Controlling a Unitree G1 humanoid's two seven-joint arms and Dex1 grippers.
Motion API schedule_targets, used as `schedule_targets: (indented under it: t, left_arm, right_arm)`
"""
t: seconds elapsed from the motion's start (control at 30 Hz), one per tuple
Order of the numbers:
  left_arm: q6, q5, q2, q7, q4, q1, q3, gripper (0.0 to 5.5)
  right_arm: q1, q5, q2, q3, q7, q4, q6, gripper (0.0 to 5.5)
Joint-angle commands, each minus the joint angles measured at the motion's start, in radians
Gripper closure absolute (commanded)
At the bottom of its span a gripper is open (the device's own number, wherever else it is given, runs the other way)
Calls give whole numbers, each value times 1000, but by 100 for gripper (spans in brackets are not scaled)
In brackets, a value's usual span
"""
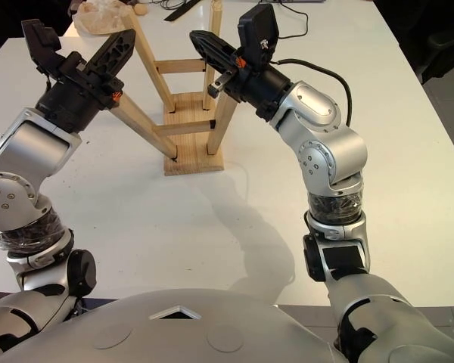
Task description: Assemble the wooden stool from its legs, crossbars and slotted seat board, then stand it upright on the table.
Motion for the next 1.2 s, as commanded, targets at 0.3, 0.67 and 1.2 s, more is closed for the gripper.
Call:
schedule_targets:
  t: [0.3, 0.67, 1.2]
  left_arm:
    - [-180, -239, 118, -8, 92, -112, 237, 545]
    - [-207, 324, 374, -663, 332, 503, 52, 545]
    - [-274, 745, 258, -767, 390, 485, -384, 545]
  right_arm:
    - [-135, 132, -52, -267, -15, 214, -7, 550]
    - [36, -329, -135, 81, 198, 621, -419, 550]
    - [56, -286, -86, 200, 604, 533, -442, 550]
